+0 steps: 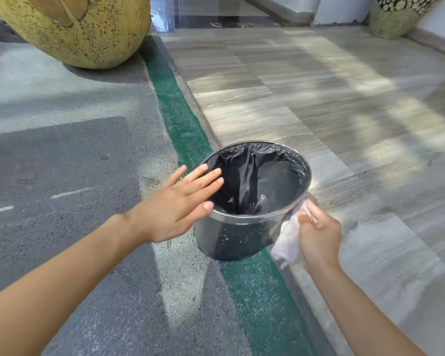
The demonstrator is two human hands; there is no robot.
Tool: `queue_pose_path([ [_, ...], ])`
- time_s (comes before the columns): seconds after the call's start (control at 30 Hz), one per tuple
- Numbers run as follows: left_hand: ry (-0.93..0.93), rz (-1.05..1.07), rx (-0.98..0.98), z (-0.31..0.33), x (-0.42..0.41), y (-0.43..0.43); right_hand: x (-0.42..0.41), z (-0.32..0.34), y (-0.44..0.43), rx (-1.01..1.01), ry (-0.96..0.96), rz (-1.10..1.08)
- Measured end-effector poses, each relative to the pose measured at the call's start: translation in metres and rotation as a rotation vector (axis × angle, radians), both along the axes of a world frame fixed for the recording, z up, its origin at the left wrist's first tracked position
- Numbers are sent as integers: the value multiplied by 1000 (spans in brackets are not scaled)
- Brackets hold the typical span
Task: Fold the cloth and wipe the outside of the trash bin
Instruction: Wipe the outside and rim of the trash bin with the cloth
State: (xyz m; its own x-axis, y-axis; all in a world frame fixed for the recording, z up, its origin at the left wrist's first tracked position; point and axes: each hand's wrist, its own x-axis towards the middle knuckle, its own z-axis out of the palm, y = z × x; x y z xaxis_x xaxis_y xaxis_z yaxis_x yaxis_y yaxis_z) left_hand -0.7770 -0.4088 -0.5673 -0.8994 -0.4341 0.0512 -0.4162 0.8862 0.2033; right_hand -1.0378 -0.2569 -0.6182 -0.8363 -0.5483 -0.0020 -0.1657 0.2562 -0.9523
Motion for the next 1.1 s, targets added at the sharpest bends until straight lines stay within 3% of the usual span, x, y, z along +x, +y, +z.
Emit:
queue_pose_path([
  [0.13,-80,-83,-108,5,-13,6,-15,-11,3,4,-55,88],
  [0.43,-47,-128,-86,14,-11,5,-70,-27,-35,106,-364,125],
  [0.63,-63,-122,-62,19,-1,-1,-77,-50,-46,140,-433,202],
  [0.83,-70,-14,-63,25,76,-11,-7,-56,-95,152,-375,406],
  [1.1,5,351,-116,22,209,12,141,-59,-175,131,-279,666],
])
